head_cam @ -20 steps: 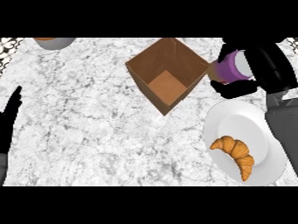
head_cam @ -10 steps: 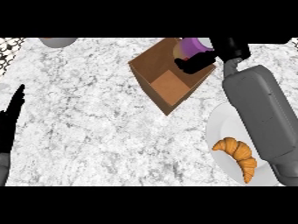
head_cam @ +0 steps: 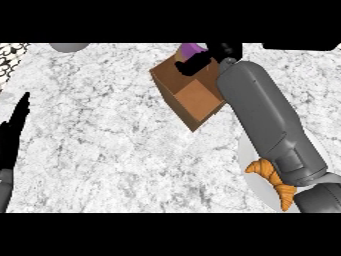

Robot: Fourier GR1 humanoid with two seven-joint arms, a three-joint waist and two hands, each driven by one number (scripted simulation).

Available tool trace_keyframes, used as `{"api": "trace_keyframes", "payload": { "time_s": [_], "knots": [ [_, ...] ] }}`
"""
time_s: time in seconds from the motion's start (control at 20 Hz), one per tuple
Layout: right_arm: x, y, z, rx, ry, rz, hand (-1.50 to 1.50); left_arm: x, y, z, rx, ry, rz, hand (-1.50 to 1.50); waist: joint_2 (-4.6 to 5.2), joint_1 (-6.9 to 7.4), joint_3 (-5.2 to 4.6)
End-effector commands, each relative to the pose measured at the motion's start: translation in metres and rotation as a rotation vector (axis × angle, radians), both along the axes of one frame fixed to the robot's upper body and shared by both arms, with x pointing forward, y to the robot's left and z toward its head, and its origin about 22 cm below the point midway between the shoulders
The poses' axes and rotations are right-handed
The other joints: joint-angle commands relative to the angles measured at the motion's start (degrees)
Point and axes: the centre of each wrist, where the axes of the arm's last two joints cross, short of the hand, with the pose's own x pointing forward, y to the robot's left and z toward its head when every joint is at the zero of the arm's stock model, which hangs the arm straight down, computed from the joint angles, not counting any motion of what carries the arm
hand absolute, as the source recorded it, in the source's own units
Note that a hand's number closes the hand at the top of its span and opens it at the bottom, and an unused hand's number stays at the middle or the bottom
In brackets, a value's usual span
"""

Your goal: Pick the can from the plate and place it in the cardboard box

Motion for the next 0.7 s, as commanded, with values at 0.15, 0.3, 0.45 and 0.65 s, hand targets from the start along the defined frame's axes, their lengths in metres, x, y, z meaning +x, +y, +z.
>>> {"api": "trace_keyframes", "payload": {
  "time_s": [0.15, 0.3, 0.45, 0.65],
  "knots": [
    [0.009, 0.008, -0.036, 0.024, 0.122, -0.112, -1.50, 0.011, -0.011, 0.009, -0.002, -0.019, -0.038, 0.00, 0.81, 1.61, 0.03],
    [0.010, 0.004, -0.045, 0.105, 0.172, -0.138, -1.50, 0.001, -0.012, -0.003, 0.006, -0.008, -0.036, 0.00, 0.79, 1.79, 0.04],
    [0.006, 0.018, -0.052, 0.115, 0.168, -0.095, -1.50, 0.008, -0.005, 0.006, 0.003, -0.013, -0.035, 0.00, 0.85, 1.72, 0.03],
    [0.009, 0.006, -0.054, 0.179, 0.068, -0.075, -1.50, -0.002, -0.006, -0.006, -0.006, -0.006, -0.028, 0.00, 0.66, 1.42, 0.05]
  ]
}}
